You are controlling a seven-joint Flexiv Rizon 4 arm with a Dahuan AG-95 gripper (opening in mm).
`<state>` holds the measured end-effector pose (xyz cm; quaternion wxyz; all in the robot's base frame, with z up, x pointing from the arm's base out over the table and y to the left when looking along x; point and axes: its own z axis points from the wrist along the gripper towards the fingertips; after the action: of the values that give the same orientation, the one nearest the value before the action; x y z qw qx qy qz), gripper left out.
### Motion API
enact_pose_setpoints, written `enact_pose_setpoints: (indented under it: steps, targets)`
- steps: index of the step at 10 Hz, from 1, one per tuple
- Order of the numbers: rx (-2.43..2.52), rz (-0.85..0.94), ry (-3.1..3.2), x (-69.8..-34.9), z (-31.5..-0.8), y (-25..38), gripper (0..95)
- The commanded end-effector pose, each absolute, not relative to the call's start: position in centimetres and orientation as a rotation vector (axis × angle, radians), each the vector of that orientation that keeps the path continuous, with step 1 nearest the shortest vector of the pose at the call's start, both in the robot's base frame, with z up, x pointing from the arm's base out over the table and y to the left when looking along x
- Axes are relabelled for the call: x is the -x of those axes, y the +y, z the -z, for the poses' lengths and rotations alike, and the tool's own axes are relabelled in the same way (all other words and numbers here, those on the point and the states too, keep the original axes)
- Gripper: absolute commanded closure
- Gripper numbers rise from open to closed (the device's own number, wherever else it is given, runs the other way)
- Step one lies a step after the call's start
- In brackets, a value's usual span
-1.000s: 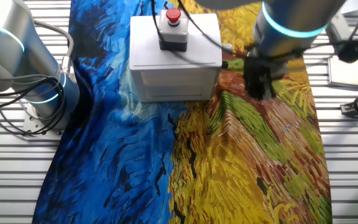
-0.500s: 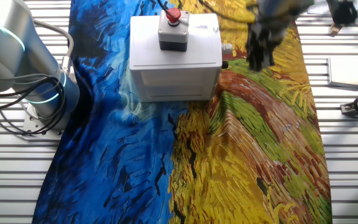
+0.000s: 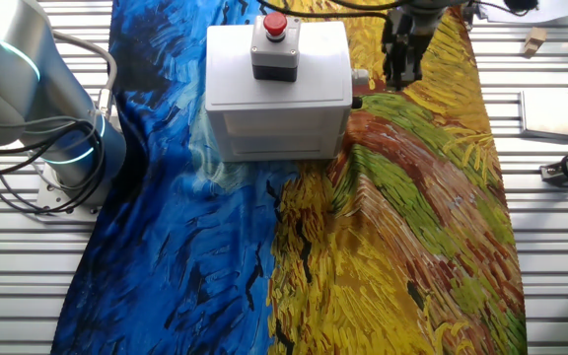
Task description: Take something out of a drawer
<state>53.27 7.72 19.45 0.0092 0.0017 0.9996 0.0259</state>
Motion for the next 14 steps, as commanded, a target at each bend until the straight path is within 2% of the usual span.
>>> enact_pose_setpoints:
  steps: [1, 3, 5, 9, 10, 11, 12, 13, 14]
  targets:
    - [0.222, -0.01, 3.117, -53.2, -19.5, 7.7, 95.0]
    - [0.261, -0.04, 3.115, -53.2, -19.5, 7.7, 95.0]
    - [0.195, -0.102, 3.123, -53.1, -19.4, 8.0, 57.0]
    - [0.06, -0.115, 3.132, -53.2, -18.7, 10.0, 57.0]
    - [0.032, -0.132, 3.129, -53.1, -18.2, 10.2, 38.0]
    - [0.023, -0.139, 3.128, -53.0, -18.0, 10.4, 38.0]
    - [0.017, -0.148, 3.128, -52.8, -17.8, 10.4, 57.0]
    - [0.015, -0.149, 3.123, -52.1, -17.4, 10.4, 38.0]
    - [0.009, -0.147, 3.119, -51.7, -17.1, 10.4, 57.0]
